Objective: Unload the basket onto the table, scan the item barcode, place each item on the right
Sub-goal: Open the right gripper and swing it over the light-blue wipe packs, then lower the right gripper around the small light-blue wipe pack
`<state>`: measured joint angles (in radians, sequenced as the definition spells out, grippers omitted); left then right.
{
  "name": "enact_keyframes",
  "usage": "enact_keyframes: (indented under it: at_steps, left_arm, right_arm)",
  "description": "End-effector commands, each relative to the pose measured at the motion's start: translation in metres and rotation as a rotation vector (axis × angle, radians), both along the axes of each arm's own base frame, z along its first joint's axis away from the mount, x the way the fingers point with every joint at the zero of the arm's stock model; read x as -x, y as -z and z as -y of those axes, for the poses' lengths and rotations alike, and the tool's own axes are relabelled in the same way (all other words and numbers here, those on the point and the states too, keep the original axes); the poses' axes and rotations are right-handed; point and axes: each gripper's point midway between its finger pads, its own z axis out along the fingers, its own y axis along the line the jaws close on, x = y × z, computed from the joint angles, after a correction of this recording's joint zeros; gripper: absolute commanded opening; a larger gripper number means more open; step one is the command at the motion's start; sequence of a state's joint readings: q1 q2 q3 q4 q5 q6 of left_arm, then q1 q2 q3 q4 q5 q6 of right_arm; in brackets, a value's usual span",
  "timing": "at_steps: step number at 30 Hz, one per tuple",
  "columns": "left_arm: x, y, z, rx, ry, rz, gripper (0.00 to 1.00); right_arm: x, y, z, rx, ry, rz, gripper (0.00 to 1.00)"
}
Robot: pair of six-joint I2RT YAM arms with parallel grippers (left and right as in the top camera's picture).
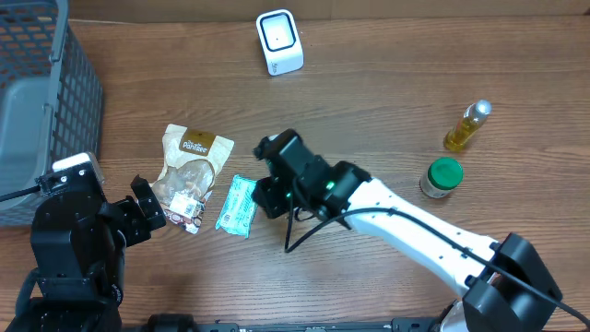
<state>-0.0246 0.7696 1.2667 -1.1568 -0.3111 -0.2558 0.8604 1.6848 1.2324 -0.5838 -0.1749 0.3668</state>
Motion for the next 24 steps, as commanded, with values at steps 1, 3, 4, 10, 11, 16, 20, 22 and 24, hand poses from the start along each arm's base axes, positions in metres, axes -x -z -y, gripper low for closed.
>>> enact_keyframes:
  at_steps: [1, 3, 4, 10, 11, 16, 20, 22, 24]
  left_arm:
    - [0.002, -0.003, -0.003, -0.004, -0.015, 0.011, 1.00]
    - [0.002, -0.003, -0.003, -0.004, -0.015, 0.011, 1.00]
    - [0.002, -0.003, -0.003, -0.005, -0.015, 0.011, 1.00]
    - [0.002, -0.003, -0.003, -0.004, -0.015, 0.011, 1.00]
    - [0.002, -0.003, -0.003, -0.004, -0.015, 0.011, 0.99]
    - [0.002, -0.003, -0.003, -0.004, -0.015, 0.011, 1.00]
    - [0.002, -0.003, -0.003, -0.004, -0.015, 0.011, 0.99]
    - [0.002, -0.003, -0.003, -0.005, -0.015, 0.011, 1.00]
    - [0.002, -0.003, -0.003, -0.005, -0.015, 0.011, 0.99]
  right_arm:
    - [-0.009, 0.012, -0.005, 0.050, 0.023, 0.038, 0.31]
    - [-0.009, 0.027, -0.006, 0.077, 0.023, 0.021, 0.28]
    - [-0.009, 0.033, -0.005, 0.089, 0.023, 0.012, 0.24]
    - [-0.009, 0.056, -0.003, 0.136, 0.025, -0.017, 0.16]
    - [-0.010, 0.057, -0.002, 0.141, 0.030, -0.012, 0.16]
    - [-0.017, 0.058, 0.006, 0.182, 0.061, 0.024, 0.17]
    - [-0.030, 0.060, 0.023, 0.252, 0.154, 0.072, 0.18]
    - [-0.033, 0.061, 0.030, 0.283, 0.183, 0.090, 0.20]
    - [-0.034, 0.062, 0.033, 0.300, 0.190, 0.096, 0.23]
